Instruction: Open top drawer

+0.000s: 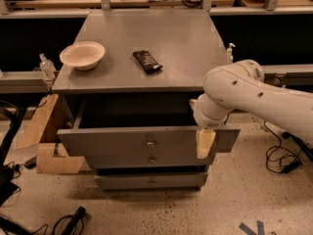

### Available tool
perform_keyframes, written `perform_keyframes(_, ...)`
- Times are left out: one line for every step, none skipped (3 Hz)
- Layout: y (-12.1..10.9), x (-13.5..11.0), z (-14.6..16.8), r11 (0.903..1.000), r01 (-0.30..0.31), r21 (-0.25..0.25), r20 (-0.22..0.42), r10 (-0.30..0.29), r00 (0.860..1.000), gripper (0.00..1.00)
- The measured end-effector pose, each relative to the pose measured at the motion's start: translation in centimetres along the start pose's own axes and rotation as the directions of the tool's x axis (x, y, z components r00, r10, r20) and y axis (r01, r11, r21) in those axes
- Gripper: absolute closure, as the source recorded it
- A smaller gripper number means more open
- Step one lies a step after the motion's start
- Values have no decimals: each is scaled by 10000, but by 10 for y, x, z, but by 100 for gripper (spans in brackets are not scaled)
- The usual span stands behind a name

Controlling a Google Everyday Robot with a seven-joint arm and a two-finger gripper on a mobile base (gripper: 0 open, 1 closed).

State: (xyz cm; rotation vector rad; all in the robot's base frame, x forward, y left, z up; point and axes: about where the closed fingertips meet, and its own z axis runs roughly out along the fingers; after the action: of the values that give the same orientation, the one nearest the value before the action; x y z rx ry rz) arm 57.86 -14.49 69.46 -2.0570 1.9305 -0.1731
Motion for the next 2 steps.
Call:
perform_keyframes(0,0,0,10000,0,-1,0,0,10000,0)
perform_keyframes(3,-1,0,10000,-11,-73,-64,10,10000,26)
